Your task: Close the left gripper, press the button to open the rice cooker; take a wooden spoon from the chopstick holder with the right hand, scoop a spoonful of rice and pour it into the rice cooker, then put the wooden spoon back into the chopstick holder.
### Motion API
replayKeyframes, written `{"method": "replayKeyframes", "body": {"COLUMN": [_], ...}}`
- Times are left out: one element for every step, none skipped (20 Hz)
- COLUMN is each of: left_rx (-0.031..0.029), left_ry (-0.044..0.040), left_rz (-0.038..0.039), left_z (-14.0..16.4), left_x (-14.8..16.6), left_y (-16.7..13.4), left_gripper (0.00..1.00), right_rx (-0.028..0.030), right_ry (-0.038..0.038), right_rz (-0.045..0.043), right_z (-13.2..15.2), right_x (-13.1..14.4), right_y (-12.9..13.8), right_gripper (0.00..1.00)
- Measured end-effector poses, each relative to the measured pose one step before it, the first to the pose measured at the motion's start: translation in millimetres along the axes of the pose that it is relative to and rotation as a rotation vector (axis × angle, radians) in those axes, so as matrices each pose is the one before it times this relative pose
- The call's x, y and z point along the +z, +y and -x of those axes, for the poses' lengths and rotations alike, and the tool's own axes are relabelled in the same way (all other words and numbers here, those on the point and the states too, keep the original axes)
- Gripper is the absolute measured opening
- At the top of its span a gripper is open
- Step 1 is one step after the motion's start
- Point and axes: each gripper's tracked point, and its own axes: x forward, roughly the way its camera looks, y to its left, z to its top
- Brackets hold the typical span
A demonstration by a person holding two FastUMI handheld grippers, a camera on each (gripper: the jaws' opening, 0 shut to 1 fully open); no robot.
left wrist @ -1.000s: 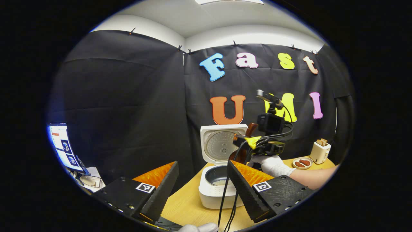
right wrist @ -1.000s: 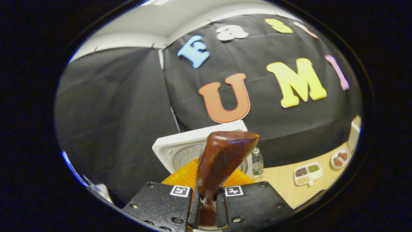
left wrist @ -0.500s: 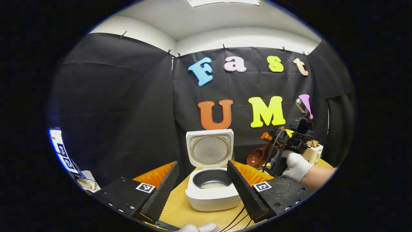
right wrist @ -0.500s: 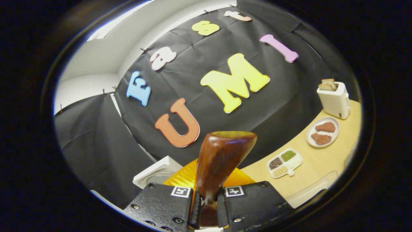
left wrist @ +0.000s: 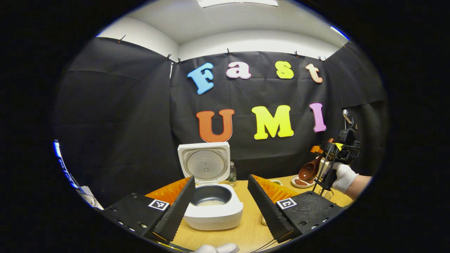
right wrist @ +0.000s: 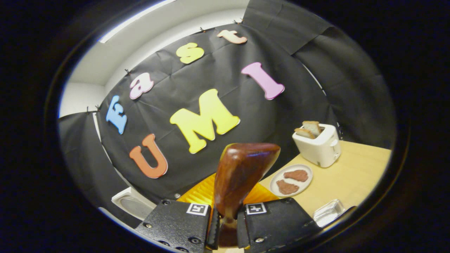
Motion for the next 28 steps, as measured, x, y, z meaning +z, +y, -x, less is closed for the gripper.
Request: {"method": "replayKeyframes", "body": {"left_rx": [-0.00376, -0.00423, -0.00329, -0.00551, -0.00377, -0.00433, -0.00184, -0.00352, -0.00436, -0.00016, -0.00088, -0.00032, -0.00113, -0.00291, -0.00112, -0.00321, -0.00095, -0.00268, -0.00308, -0.00313, -0.00437, -0.00195, -0.00247, -0.00176, 0.00035, -0.00004, -0.00102, 0.00072], "left_ry": [-0.00271, -0.00290, 0.00120, 0.00493, 0.00206, 0.00436, 0.00394, 0.00375, 0.00266, 0.00361, 0.00156, 0.00331, 0.00604, 0.00123, 0.00313, 0.00038, -0.00079, 0.00398, 0.00265, -0.00010, 0.00137, 0.00230, -0.00026, 0.00190, -0.00169, 0.00052, -0.00035, -0.00316], "left_rz": [-0.00311, -0.00333, -0.00405, -0.00382, -0.00285, -0.00550, -0.00303, -0.00138, -0.00324, -0.00633, -0.00422, -0.00294, -0.00414, -0.00153, -0.00274, -0.00305, -0.00345, -0.00551, -0.00374, -0.00306, -0.00272, -0.00207, -0.00181, -0.00154, -0.00254, -0.00417, -0.00353, -0.00294], "left_z": [0.14, -1.74, 0.32, -0.75, -0.07, -0.72, -1.34, 0.43, -0.23, -0.85, -0.68, -1.06, 0.33, -0.54, 0.27, -1.08, 0.67, -0.84, -1.19, -0.56, -0.34, -0.90, -1.19, -0.93, -0.36, 0.37, 0.62, -0.64], "left_x": [1.63, 1.99, 0.28, -0.79, -1.83, -0.43, -0.68, -0.03, -0.05, 0.35, -1.18, -1.18, -2.44, -0.55, -0.12, 0.24, 0.42, -0.73, -2.28, -1.23, 0.22, -0.33, 0.15, -0.20, 0.34, -0.15, -0.20, 0.94], "left_y": [-5.43, -4.54, -6.14, -5.81, -4.55, -4.57, -4.23, -5.02, -3.69, -3.99, -1.48, -2.26, -3.04, -1.41, -1.46, -2.03, -0.57, -2.21, -1.66, -1.98, -1.38, -1.16, -0.47, 0.04, -0.02, -0.46, 1.07, 1.57], "left_gripper": [0.95, 0.95, 0.95, 0.95, 0.95, 0.95, 0.95, 0.95, 0.95, 0.95, 0.95, 0.95, 0.95, 0.95, 0.95, 0.95, 0.95, 0.95, 0.95, 0.95, 0.95, 0.95, 0.95, 0.95, 0.95, 0.95, 0.95, 0.95], "right_rx": [-0.02319, -0.01958, -0.01839, -0.02015, -0.01793, -0.01293, -0.00980, -0.01315, -0.01003, -0.00733, -0.00478, -0.00595, -0.01184, -0.00536, -0.00970, -0.00561, -0.00593, -0.00558, -0.01160, -0.01163, -0.00664, -0.00219, -0.00432, -0.00904, -0.01137, -0.00721, -0.01376, 0.00349], "right_ry": [-0.00513, -0.01299, -0.01506, -0.00693, -0.00138, 0.00673, 0.00749, 0.00324, 0.00956, 0.01396, 0.01347, 0.01211, 0.01151, 0.00670, 0.01120, 0.00682, 0.00834, 0.00711, 0.00617, 0.00937, 0.01353, 0.01627, 0.01053, 0.00194, 0.01429, 0.01220, 0.00764, 0.00417], "right_rz": [0.01395, 0.00705, -0.00028, 0.00010, 0.00005, -0.00127, -0.00127, 0.00085, -0.00086, 0.00308, -0.00152, 0.00405, 0.00630, 0.00872, 0.00889, 0.00826, 0.00141, 0.00341, 0.00587, 0.00988, 0.00634, 0.00114, 0.00276, 0.01060, 0.01439, 0.01088, 0.00761, -0.01219], "right_z": [2.68, -1.80, 1.09, -0.20, -2.29, -2.49, -0.72, -0.02, -1.37, -2.23, -1.60, -1.97, -2.20, -1.84, -2.10, -2.59, -1.42, -2.58, -2.86, -3.02, -2.30, -2.52, -1.37, -2.91, -0.81, -1.14, 0.91, -0.23], "right_x": [9.19, 12.17, 9.00, 5.23, -0.50, -0.86, -3.06, -2.37, -4.99, -9.06, -9.69, -8.83, -9.55, -8.84, -8.48, -7.97, -7.18, -6.61, -7.73, -8.61, -8.79, -8.78, -6.30, -4.94, -7.73, -7.53, -3.39, -2.26], "right_y": [-21.68, -19.47, -17.23, -17.09, -17.43, -14.44, -9.85, -10.44, -8.26, -8.23, -8.23, -6.71, -9.01, -6.67, -4.95, -6.19, -5.25, -5.45, -6.18, -5.86, -4.61, -0.58, -1.88, -2.51, -3.35, -3.25, -4.44, 1.86], "right_gripper": [0.22, 0.22, 0.22, 0.22, 0.22, 0.22, 0.22, 0.23, 0.22, 0.22, 0.22, 0.23, 0.25, 0.25, 0.25, 0.25, 0.25, 0.23, 0.25, 0.22, 0.22, 0.22, 0.25, 0.25, 0.23, 0.22, 0.23, 0.25]}}
